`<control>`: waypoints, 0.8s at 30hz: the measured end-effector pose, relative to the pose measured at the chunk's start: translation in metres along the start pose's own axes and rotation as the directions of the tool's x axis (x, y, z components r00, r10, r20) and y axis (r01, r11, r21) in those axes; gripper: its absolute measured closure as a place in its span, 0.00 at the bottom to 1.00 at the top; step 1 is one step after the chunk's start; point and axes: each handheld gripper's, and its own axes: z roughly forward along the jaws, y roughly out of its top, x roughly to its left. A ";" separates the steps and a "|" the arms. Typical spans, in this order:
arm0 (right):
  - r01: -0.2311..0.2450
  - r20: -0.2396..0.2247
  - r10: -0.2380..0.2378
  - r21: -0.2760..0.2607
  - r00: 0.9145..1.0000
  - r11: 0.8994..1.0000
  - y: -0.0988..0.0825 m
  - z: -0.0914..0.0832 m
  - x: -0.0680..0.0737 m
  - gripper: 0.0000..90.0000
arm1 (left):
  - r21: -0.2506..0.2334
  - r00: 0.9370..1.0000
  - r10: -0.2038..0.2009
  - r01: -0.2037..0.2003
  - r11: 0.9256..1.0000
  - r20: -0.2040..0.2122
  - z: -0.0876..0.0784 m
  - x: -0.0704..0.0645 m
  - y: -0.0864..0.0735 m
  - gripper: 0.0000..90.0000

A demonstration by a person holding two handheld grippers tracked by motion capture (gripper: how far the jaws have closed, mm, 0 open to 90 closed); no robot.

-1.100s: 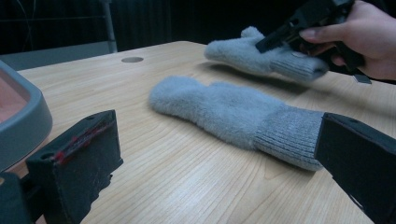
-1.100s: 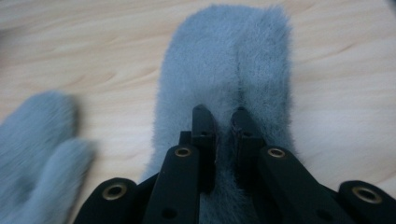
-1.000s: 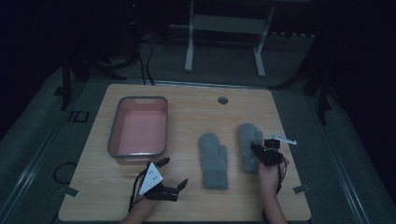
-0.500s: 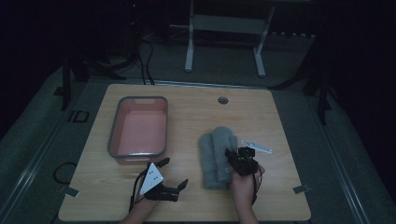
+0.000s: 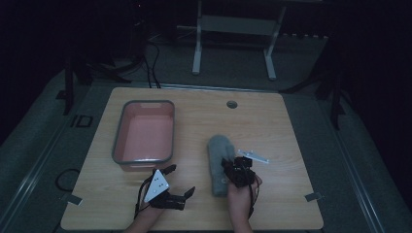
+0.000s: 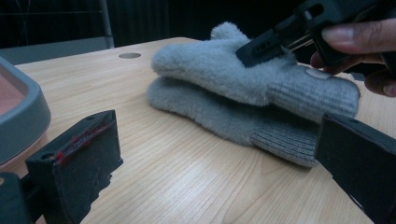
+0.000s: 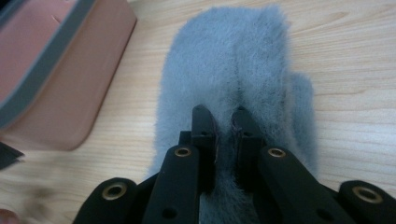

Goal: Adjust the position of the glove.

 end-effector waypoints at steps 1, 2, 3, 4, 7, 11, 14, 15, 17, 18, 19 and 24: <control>0.001 0.005 -0.001 0.001 1.000 1.000 -0.001 0.001 0.001 0.92 | 0.002 1.000 0.002 -0.002 1.000 0.000 0.000 0.000 0.000 0.01; -0.009 0.000 0.009 0.010 1.000 1.000 -0.002 0.004 0.000 0.92 | 0.002 1.000 0.005 -0.005 1.000 0.001 0.000 -0.001 0.000 0.01; -0.011 0.003 0.011 0.016 1.000 1.000 -0.003 0.007 -0.001 0.92 | 0.003 1.000 0.007 -0.007 1.000 0.001 0.001 -0.001 0.000 0.01; -0.007 0.006 0.007 0.022 1.000 1.000 -0.004 0.010 -0.002 0.91 | 0.002 1.000 0.008 -0.008 1.000 0.002 0.001 -0.001 0.000 0.01; -0.008 0.007 0.008 0.036 1.000 0.999 -0.009 0.015 -0.004 0.87 | 0.001 1.000 0.007 -0.007 1.000 0.004 0.001 -0.001 0.000 0.01; -0.019 -0.001 0.019 0.043 1.000 0.999 -0.009 0.017 -0.006 0.76 | 0.002 1.000 0.008 -0.008 1.000 0.002 0.001 -0.002 0.000 0.01; -0.013 -0.002 0.014 0.045 1.000 0.999 -0.010 0.019 -0.005 0.66 | 0.001 1.000 0.009 -0.009 1.000 0.002 0.001 -0.002 0.000 0.01; -0.002 -0.004 0.002 0.051 1.000 0.999 -0.010 0.019 -0.005 0.64 | 0.000 1.000 0.009 -0.009 1.000 0.002 0.001 -0.002 0.000 0.01; 0.000 -0.020 0.001 0.059 1.000 0.998 -0.009 0.018 -0.005 0.61 | 0.001 1.000 0.007 -0.007 1.000 0.001 0.001 -0.002 0.000 0.01; 0.008 -0.020 -0.007 0.055 1.000 0.998 -0.007 0.016 -0.005 0.59 | 0.002 1.000 0.006 -0.006 1.000 0.001 0.001 -0.002 0.000 0.01; 0.022 -0.020 -0.021 0.055 1.000 0.998 -0.005 0.014 -0.004 0.57 | 0.003 1.000 0.004 -0.004 1.000 0.003 0.001 -0.002 0.000 0.01; 0.118 -0.030 -0.117 0.042 0.993 0.992 0.013 0.005 0.002 0.43 | -0.009 1.000 0.010 -0.010 1.000 0.005 0.001 -0.001 0.000 0.01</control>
